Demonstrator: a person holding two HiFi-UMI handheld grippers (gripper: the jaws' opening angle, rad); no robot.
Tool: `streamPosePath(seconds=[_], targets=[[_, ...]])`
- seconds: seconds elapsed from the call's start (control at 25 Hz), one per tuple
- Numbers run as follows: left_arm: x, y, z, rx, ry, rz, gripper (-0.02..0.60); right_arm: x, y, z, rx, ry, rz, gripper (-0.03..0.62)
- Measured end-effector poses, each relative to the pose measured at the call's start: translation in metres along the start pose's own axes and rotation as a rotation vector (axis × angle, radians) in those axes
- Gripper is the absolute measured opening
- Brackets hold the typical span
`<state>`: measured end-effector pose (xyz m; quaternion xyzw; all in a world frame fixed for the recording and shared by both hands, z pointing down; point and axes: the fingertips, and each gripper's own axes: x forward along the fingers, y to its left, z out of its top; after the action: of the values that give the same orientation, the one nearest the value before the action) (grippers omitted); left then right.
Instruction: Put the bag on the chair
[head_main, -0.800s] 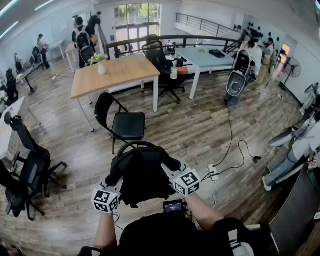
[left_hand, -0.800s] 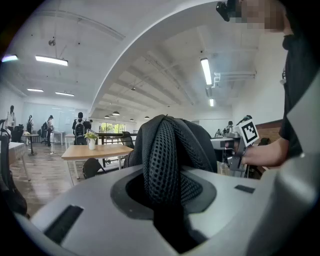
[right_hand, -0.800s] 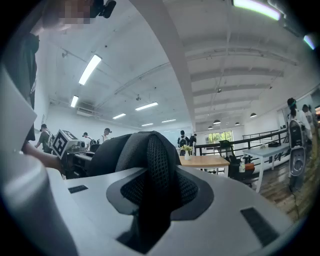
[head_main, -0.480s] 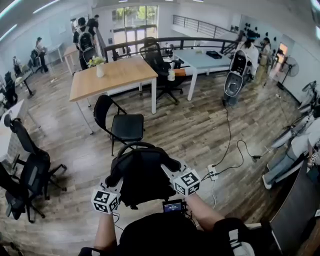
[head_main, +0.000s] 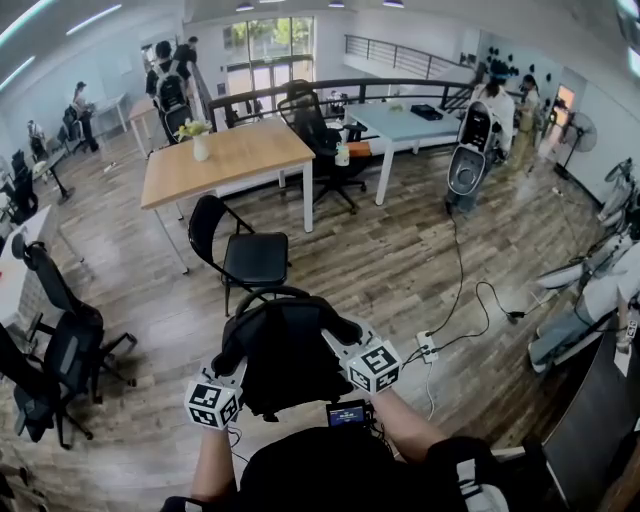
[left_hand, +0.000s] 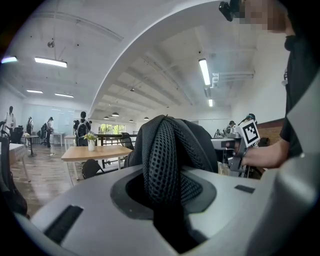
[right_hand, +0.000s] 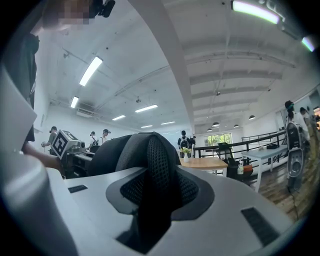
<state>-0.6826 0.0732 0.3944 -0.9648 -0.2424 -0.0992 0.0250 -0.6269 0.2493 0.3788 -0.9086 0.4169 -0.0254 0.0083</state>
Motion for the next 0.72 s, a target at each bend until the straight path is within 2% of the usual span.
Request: streamPosePath(seconds=[0.72], targets=[[0.027,-0.031,0.0,-0.011,0.003,0.024,0.106,-0.022,-0.036,-0.002,0.016,-0.019,0.035,0.129]])
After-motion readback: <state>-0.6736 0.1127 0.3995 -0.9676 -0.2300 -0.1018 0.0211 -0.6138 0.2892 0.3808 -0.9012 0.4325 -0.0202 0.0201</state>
